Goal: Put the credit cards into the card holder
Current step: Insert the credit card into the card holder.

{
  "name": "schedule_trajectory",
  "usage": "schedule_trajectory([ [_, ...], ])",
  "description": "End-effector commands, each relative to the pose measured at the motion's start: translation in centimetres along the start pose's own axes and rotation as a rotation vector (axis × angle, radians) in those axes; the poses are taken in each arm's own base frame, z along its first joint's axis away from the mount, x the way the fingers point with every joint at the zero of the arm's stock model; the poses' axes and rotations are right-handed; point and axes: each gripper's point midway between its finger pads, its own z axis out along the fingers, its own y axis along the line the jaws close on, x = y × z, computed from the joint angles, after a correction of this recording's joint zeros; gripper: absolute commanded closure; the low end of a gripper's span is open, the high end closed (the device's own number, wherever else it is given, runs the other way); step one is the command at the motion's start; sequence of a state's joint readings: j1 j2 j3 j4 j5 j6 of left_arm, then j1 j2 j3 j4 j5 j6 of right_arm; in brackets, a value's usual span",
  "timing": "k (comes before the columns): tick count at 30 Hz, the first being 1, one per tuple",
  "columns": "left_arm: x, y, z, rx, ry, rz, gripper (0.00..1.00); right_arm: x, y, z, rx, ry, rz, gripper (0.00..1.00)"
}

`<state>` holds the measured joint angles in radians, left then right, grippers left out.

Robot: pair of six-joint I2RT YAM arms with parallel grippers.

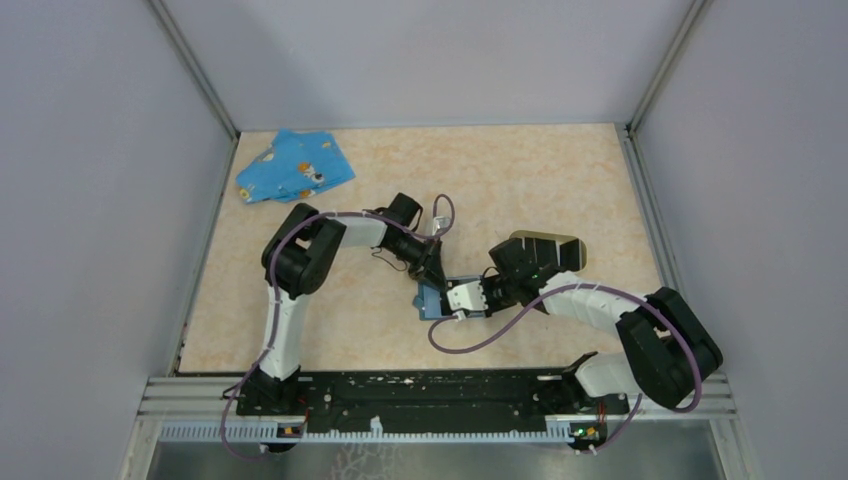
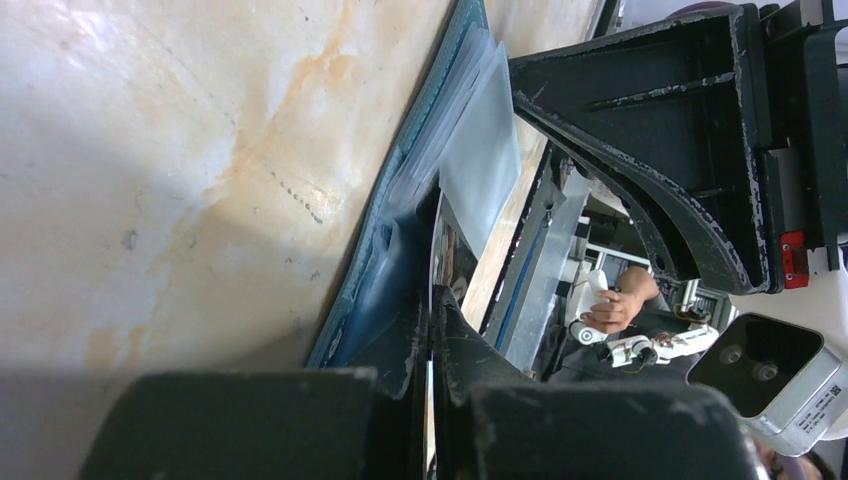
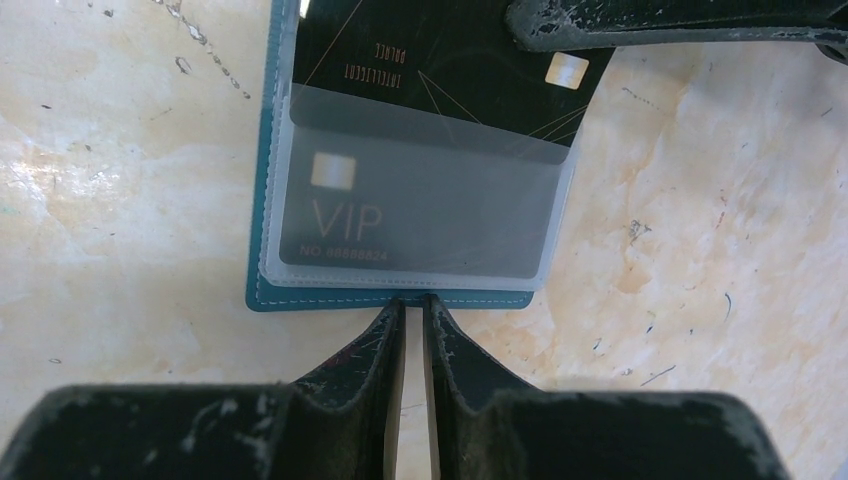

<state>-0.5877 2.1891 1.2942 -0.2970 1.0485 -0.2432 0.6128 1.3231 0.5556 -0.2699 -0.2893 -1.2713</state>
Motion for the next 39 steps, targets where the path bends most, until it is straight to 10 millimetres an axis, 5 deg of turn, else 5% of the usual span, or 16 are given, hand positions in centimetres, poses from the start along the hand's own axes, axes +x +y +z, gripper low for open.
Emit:
schedule_trajectory([
  [1,0.6,2.1,1.4,-0.058,0.029,-0.028,1.0,-0.8,1.3,0.6,-0.042,-0.027,0.026,0.86],
  [10,0.5,2.6,1.9,-0.056,0.036,-0.035,0.92,-1.2,0.8,0.0,-0.02,-0.032,0.029,0.84],
  [16,0.6,3.0,2.0,-0.063,0.036,-0.036,0.86,-1.6,-1.3,-2.3,0.081,-0.025,0.083,0.8],
  [25,0.7,3.4,2.4,-0.056,0.042,-0.04,0.81,-10.6,0.1,-4.4,-0.072,-0.454,-0.064,0.8],
  [32,0.6,3.4,2.4,-0.055,0.043,-0.041,0.79,-15.0,-2.0,0.1,-0.127,-0.417,-0.131,1.0],
  [39,0.5,3.3,2.3,-0.054,0.045,-0.032,0.77,-13.9,-2.6,3.3,-0.113,-0.268,-0.172,1.0],
])
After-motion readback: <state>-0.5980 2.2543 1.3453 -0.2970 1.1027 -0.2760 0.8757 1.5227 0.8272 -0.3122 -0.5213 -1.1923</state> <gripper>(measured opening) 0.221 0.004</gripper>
